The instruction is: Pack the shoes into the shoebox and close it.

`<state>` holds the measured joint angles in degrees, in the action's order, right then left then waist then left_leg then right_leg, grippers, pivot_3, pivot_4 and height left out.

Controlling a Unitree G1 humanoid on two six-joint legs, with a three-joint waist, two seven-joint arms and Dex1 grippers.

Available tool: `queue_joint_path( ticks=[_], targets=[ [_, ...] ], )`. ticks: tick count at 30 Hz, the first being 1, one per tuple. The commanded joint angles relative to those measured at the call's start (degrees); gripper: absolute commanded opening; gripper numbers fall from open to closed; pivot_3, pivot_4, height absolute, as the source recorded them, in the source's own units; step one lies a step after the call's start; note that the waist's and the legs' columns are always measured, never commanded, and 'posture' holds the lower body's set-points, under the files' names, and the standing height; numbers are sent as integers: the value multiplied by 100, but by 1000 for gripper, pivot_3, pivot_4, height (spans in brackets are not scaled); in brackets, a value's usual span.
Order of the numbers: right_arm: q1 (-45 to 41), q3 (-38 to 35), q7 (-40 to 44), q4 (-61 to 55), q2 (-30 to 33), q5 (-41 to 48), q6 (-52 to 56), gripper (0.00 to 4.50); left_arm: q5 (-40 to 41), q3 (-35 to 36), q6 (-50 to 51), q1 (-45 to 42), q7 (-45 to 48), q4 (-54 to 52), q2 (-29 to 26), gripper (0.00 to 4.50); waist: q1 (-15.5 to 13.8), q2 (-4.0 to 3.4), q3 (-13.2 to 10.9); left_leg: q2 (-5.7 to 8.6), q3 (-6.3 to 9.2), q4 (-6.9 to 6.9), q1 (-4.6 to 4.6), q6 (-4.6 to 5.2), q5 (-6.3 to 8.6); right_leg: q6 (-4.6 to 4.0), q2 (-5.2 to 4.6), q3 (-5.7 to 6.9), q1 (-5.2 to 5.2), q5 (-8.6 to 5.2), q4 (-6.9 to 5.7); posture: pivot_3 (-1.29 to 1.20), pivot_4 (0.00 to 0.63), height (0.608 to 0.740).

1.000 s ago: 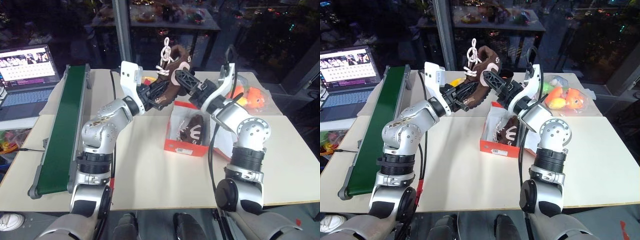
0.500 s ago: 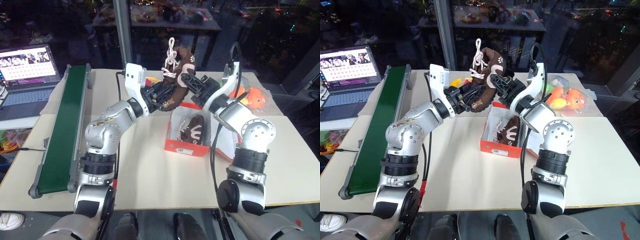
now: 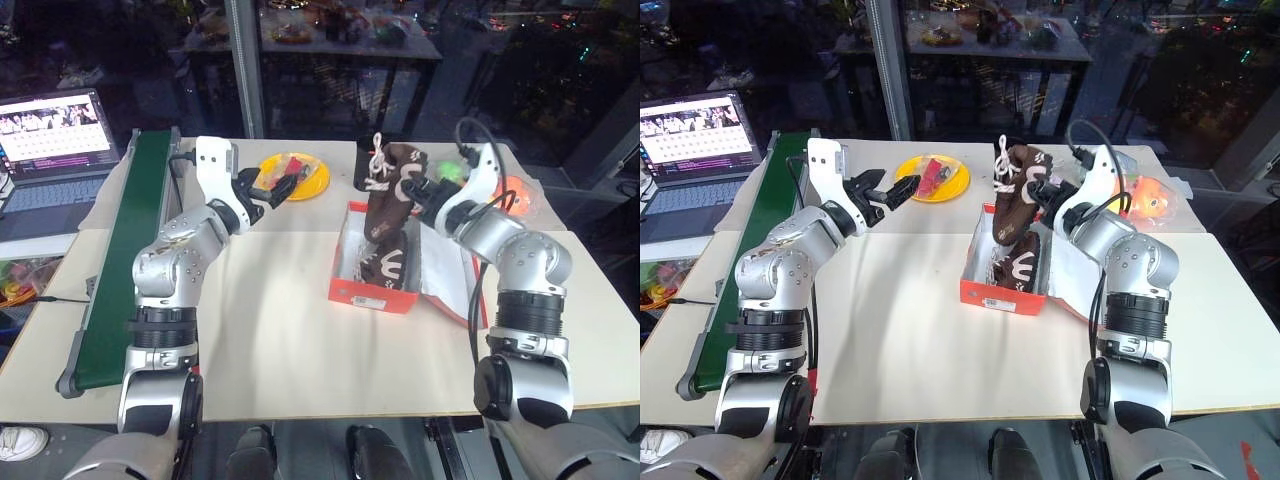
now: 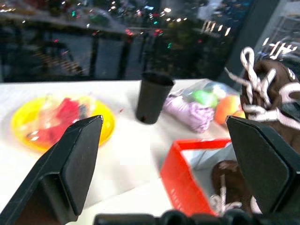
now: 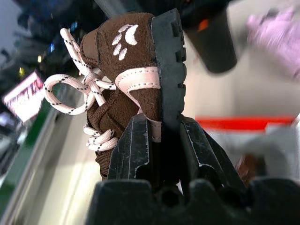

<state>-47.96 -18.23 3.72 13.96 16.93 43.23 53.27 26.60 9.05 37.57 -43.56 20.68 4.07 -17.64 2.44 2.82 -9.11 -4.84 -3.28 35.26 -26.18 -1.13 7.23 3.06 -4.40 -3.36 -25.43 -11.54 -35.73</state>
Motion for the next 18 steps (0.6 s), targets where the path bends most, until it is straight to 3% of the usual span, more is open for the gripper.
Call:
queue_joint_path(
  ticks=[1, 9, 18],
  targets=[
    [24, -97, 131, 42, -81, 43, 67, 325, -13, -62, -38, 69, -76, -425, 86, 4500, -4, 0, 0, 0, 0, 1, 0, 0, 0, 0, 0, 0, 0, 0, -1, 0, 150, 736],
    [332, 135, 282, 228, -150, -230, 229, 325, -31, -64, 23, 185, -235, -655, 96, 4500, -9, 0, 0, 0, 0, 3, 1, 0, 0, 0, 0, 0, 1, 0, -2, 0, 150, 736],
    [271, 979, 187, 849, -39, -1360, 317, 325, -105, -165, -39, 120, -187, -591, 36, 4500, 2, 0, 0, 1, 0, 5, 12, 0, 0, 0, 0, 0, 14, 0, -2, 0, 150, 736]
  ],
)
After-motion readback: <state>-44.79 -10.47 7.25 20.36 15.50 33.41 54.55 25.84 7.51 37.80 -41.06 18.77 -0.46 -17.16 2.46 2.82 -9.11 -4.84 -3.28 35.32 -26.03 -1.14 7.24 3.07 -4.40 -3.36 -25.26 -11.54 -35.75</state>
